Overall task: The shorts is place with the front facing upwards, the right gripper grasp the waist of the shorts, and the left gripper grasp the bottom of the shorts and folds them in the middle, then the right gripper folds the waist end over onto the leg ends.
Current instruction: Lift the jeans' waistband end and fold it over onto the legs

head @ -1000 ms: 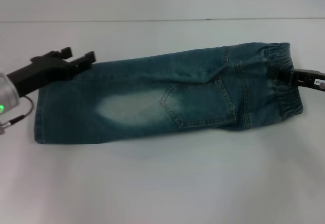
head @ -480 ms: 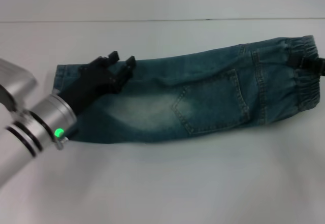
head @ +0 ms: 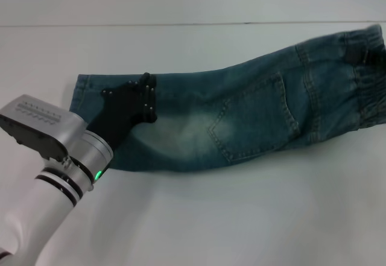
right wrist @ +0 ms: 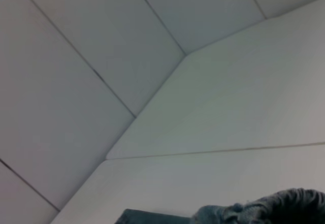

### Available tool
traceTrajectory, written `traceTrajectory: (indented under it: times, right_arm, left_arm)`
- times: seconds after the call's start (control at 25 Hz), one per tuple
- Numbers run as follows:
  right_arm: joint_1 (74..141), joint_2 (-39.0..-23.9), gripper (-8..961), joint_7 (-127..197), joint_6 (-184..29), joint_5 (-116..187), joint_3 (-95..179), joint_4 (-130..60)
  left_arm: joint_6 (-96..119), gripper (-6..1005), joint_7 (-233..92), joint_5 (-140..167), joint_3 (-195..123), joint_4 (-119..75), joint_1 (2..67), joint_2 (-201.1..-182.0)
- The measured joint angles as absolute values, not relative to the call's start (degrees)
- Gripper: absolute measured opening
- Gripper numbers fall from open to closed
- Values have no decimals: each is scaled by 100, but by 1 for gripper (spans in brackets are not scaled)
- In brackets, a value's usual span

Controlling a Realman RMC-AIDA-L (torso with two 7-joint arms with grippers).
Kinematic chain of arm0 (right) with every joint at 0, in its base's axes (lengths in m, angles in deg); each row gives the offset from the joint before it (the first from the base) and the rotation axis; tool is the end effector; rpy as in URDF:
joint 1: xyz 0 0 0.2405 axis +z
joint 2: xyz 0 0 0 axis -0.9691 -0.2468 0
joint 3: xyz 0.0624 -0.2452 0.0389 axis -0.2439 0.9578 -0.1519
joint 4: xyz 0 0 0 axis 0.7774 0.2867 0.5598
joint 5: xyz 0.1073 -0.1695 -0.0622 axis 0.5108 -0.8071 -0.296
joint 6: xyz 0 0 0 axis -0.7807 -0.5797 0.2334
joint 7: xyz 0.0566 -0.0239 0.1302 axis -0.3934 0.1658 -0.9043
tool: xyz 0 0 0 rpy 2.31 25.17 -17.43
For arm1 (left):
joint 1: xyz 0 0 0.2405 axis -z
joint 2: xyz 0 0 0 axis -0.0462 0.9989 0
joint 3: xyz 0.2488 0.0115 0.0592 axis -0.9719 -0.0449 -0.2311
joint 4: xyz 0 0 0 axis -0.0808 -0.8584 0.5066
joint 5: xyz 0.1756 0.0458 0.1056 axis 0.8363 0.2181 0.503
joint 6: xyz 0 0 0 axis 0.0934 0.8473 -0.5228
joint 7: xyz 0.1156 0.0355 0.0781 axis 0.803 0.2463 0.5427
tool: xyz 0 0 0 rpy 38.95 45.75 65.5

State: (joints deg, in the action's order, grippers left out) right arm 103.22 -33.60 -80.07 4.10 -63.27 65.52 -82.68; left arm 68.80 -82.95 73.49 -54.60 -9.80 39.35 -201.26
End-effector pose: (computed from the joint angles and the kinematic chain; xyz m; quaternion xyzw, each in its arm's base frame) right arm 0.2800 0.3476 0.0963 -0.8169 0.4574 0.2974 0.1870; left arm -0.2563 0.3295 -0.1072 -0.7975 -0.2438 -0.3201 0.4496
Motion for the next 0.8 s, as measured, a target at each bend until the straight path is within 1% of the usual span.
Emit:
traceTrajectory:
  times: [0.2, 0.44, 0.8]
  right_arm:
    - [10478, -3388, 112, -8262, 729, -6327, 6555, -8497]
    - [10743, -3388, 112, -8499, 907, -6328, 6628, -8710]
    - [11316, -3387, 111, -8835, 1105, -6357, 7001, -8968]
  left_arm:
    - [6873, -5, -7667, 7356, -5083, -618, 3941, -20126]
    - [6910, 1, -7391, 7362, -4881, -337, 3985, -20127]
    - [6661, 1, -6556, 7372, -4309, 180, 4131, -20126]
